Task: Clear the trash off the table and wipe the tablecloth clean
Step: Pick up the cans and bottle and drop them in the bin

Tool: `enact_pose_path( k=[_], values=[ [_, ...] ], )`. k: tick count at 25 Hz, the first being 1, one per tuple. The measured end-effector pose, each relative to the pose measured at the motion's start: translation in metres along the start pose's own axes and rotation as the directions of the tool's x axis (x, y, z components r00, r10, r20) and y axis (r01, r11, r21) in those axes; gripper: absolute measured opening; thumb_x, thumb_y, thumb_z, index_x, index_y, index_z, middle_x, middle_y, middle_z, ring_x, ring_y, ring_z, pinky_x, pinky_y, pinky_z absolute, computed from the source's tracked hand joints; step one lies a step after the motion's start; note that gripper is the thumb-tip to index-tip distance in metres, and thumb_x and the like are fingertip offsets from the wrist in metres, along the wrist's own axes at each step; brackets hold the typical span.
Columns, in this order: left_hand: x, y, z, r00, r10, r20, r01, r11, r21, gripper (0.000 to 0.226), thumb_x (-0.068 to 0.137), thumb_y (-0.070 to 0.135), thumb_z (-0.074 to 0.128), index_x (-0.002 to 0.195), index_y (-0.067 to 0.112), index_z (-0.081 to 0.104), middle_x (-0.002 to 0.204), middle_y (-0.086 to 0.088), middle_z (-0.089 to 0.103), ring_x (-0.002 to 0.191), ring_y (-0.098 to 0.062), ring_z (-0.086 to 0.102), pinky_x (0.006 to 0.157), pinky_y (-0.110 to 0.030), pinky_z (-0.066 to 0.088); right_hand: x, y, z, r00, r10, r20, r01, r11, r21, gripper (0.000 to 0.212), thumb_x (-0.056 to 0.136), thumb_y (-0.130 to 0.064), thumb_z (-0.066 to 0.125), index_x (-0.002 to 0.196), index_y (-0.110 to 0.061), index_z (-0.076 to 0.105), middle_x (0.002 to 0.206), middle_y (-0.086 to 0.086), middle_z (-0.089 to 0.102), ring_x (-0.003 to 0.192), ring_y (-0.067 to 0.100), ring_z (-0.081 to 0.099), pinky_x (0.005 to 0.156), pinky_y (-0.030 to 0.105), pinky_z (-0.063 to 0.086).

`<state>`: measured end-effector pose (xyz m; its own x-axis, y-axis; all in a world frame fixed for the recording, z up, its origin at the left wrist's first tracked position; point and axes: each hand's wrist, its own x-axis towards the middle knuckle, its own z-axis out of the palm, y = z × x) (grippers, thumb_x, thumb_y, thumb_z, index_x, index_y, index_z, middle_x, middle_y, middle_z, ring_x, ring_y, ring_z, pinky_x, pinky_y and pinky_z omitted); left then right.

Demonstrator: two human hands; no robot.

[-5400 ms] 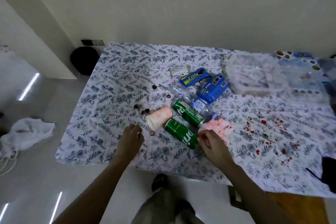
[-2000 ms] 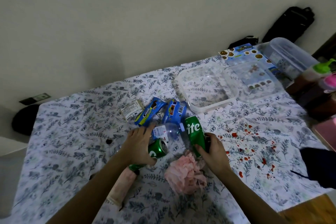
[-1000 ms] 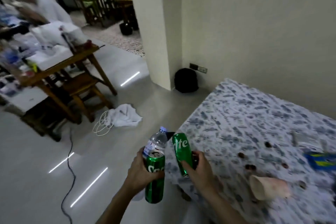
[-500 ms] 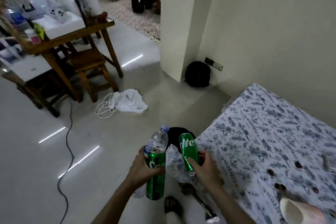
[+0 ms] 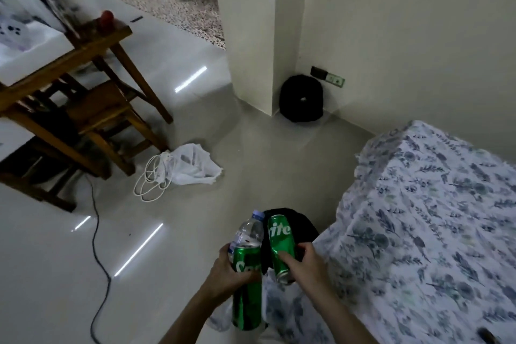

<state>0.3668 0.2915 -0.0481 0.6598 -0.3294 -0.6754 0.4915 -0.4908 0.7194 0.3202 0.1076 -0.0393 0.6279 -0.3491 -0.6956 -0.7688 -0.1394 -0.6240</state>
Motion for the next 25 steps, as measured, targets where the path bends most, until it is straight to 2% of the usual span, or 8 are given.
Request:
enact_pose_path(
  k=[3, 5, 8, 13, 14, 18, 22, 25],
  values=[
    [0.053, -0.021, -0.001, 0.997, -0.075, 0.024, 0.076, 0.995, -0.061, 0.092, 0.053, 0.033, 0.086, 0.127, 0.014, 0.035, 0.113, -0.010, 0.061, 0.099, -0.021, 0.066, 0.075, -0.026, 0.057, 0.046, 0.014, 0.022, 0.993, 0.121, 0.001, -0.120, 0.988, 0.098, 0.080, 0.050, -0.069, 0.063, 0.114, -0.024, 0.051, 0.105, 0.000, 0.063, 0.094, 0.024, 0.064, 0.087, 0.047, 0.053],
    [0.111, -0.057, 0.003, 0.991, -0.120, 0.061, 0.124, 0.990, -0.064, 0.097, 0.051, 0.045, 0.089, 0.128, 0.008, 0.045, 0.113, -0.013, 0.065, 0.099, -0.023, 0.068, 0.078, -0.031, 0.059, 0.082, 0.032, 0.043, 0.977, 0.213, -0.017, -0.207, 0.966, 0.153, 0.066, 0.060, -0.061, 0.066, 0.113, -0.026, 0.050, 0.099, -0.004, 0.061, 0.093, 0.023, 0.063, 0.085, 0.048, 0.054],
    [0.192, -0.101, 0.016, 0.961, -0.211, 0.179, 0.225, 0.972, -0.063, 0.068, 0.061, 0.042, 0.082, 0.117, 0.014, 0.058, 0.106, -0.011, 0.071, 0.092, -0.019, 0.071, 0.072, -0.027, 0.057, 0.150, 0.065, 0.081, 0.919, 0.370, -0.135, -0.325, 0.906, 0.272, 0.046, 0.077, -0.039, 0.068, 0.114, -0.018, 0.051, 0.097, 0.002, 0.060, 0.094, 0.028, 0.062, 0.086, 0.048, 0.054],
    [0.272, -0.145, 0.040, 0.911, -0.334, 0.242, 0.369, 0.922, -0.118, 0.009, 0.091, 0.027, 0.059, 0.093, 0.018, 0.059, 0.069, 0.002, 0.074, 0.058, -0.002, 0.069, 0.050, -0.014, 0.051, 0.250, 0.109, 0.133, 0.863, 0.476, -0.168, -0.421, 0.863, 0.281, 0.045, 0.087, -0.039, 0.053, 0.124, -0.013, 0.047, 0.118, 0.015, 0.056, 0.102, 0.035, 0.058, 0.091, 0.046, 0.049],
    [0.289, -0.157, 0.044, 0.894, -0.373, 0.249, 0.413, 0.901, -0.133, 0.012, 0.092, 0.030, 0.057, 0.093, 0.019, 0.059, 0.068, 0.003, 0.073, 0.058, -0.002, 0.069, 0.053, -0.014, 0.053, 0.264, 0.118, 0.137, 0.857, 0.489, -0.160, -0.436, 0.855, 0.280, 0.046, 0.089, -0.037, 0.052, 0.126, -0.012, 0.047, 0.121, 0.016, 0.056, 0.104, 0.036, 0.057, 0.091, 0.044, 0.048],
    [0.348, -0.190, 0.069, 0.850, -0.410, 0.331, 0.490, 0.846, -0.210, 0.054, 0.079, 0.052, 0.064, 0.118, 0.014, 0.063, 0.111, -0.013, 0.071, 0.105, -0.028, 0.067, 0.100, -0.044, 0.049, 0.310, 0.158, 0.143, 0.793, 0.606, -0.064, -0.504, 0.712, 0.490, 0.052, 0.093, -0.033, 0.051, 0.137, -0.008, 0.038, 0.133, 0.017, 0.050, 0.116, 0.036, 0.051, 0.096, 0.046, 0.046],
    [0.380, -0.202, 0.085, 0.922, -0.367, 0.127, 0.383, 0.912, -0.147, 0.026, 0.095, 0.026, 0.050, 0.082, 0.010, 0.066, 0.071, -0.002, 0.068, 0.072, -0.020, 0.061, 0.068, -0.029, 0.048, 0.324, 0.173, 0.142, 0.799, 0.599, -0.053, -0.479, 0.687, 0.546, 0.055, 0.088, -0.045, 0.053, 0.130, -0.010, 0.047, 0.125, 0.016, 0.057, 0.109, 0.034, 0.056, 0.096, 0.046, 0.047],
    [0.364, -0.185, 0.076, 0.923, -0.371, 0.106, 0.380, 0.922, -0.080, 0.024, 0.097, 0.021, 0.048, 0.074, 0.018, 0.052, 0.073, -0.004, 0.054, 0.067, -0.015, 0.051, 0.061, -0.026, 0.040, 0.304, 0.156, 0.133, 0.846, 0.528, -0.069, -0.455, 0.784, 0.422, 0.044, 0.092, -0.034, 0.050, 0.126, -0.008, 0.048, 0.123, 0.015, 0.057, 0.105, 0.031, 0.057, 0.093, 0.040, 0.048]
  ],
)
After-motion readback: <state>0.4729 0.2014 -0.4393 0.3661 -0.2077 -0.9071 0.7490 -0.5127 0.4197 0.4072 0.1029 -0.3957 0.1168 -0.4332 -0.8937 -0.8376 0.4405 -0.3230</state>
